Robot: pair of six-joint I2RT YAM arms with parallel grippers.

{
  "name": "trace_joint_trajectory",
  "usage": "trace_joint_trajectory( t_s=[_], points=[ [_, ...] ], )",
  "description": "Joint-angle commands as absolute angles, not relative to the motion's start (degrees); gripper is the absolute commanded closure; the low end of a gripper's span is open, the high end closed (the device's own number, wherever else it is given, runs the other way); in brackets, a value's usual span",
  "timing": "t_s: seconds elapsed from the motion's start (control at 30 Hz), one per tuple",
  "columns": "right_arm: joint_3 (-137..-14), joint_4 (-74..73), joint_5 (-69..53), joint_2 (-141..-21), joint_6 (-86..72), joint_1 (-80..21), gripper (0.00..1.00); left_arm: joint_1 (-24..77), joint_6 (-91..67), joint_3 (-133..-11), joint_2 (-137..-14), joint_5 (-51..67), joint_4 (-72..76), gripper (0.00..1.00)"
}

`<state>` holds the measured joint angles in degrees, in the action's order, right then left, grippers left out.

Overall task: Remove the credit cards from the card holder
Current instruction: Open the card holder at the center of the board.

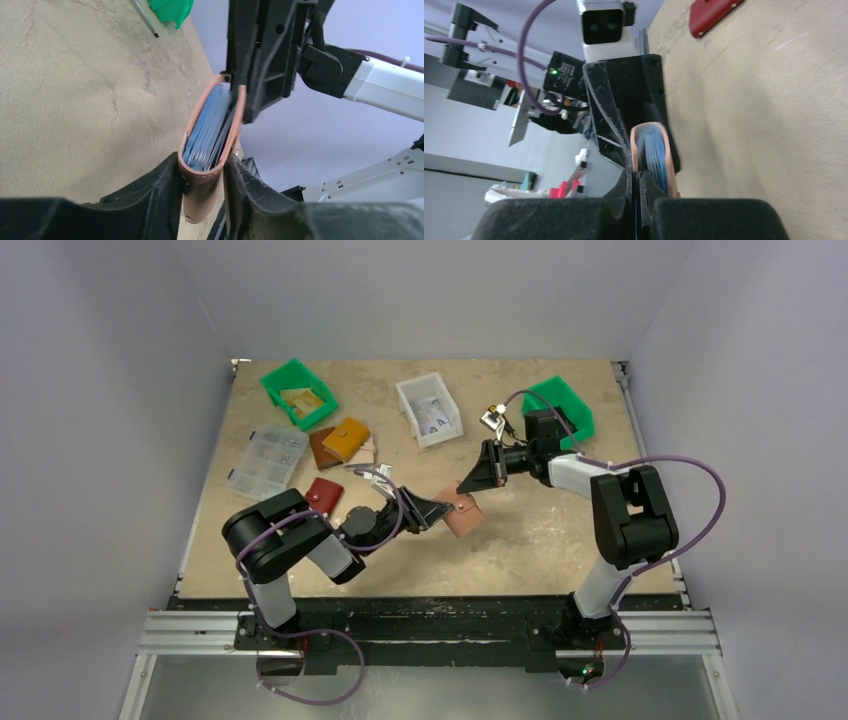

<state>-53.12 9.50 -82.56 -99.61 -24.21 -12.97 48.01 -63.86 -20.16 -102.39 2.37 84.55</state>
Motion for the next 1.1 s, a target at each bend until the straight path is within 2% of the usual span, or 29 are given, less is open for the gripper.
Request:
trace_joint_trajectory(
  t_s=[0.0,0.03,0.07,0.23,0.3,0.37,0.53,0.6,0.7,0.73,0.87,1.07],
  points=[
    [-54.53,5.8,-83.91,-97.41,-20.09,-13.45,1.0,47.47,-63.91,-21.04,-100.4,2.35,101.88,0.81],
    [-55.24,3.27,-83.34,-97.47,-17.94,-13.45,1.0,47.47,-64.04,-20.68,-100.19,1.88,101.87,1.0],
    [-56.57,-2.28,-82.23,-97.47,-12.97,-13.45,0.99,47.51,-64.19,-20.13,-99.93,1.36,101.88,1.0],
    [-68.49,-37.63,-75.0,-98.53,21.55,-13.45,0.59,47.47,-65.93,-17.42,-97.59,-1.66,99.26,1.0],
    [-72.55,-46.56,-72.07,-97.67,30.59,-13.37,0.49,47.55,-68.1,-16.32,-95.79,-3.07,94.71,1.0],
    [-72.73,-46.68,-66.8,-93.65,32.97,-13.36,0.43,47.55,-70.94,-15.98,-93.04,-3.84,87.45,1.0],
    [-61.81,-27.66,-46.5,-76.73,24.99,-19.93,0.2,48.89,-77.73,-20.52,-84.13,-6.94,60.69,1.0],
    [-60.39,-26.78,-41.26,-74.62,25.87,-23.64,0.19,49.78,-80.14,-24.72,-80.67,-9.92,45.62,1.0],
    [-59.6,-26.22,-38.14,-74.19,27.05,-24.96,0.19,51.71,-82.04,-36.45,-77.73,-16.45,14.74,1.0],
    [-59.4,-26.18,-37.32,-74.3,27.6,-25.6,0.19,52.36,-81.31,-38.98,-77.51,-18.18,9.7,1.0],
    [-58.81,-25.66,-34.62,-75.78,28.68,-29.0,0.2,52.76,-81.33,-38.66,-76.46,-17.79,11.81,1.0],
    [-58.39,-22.51,-27.89,-76.72,25.84,-30.05,0.27,52.78,-81.32,-38.7,-76.82,-17.45,11.67,1.0]
  ],
)
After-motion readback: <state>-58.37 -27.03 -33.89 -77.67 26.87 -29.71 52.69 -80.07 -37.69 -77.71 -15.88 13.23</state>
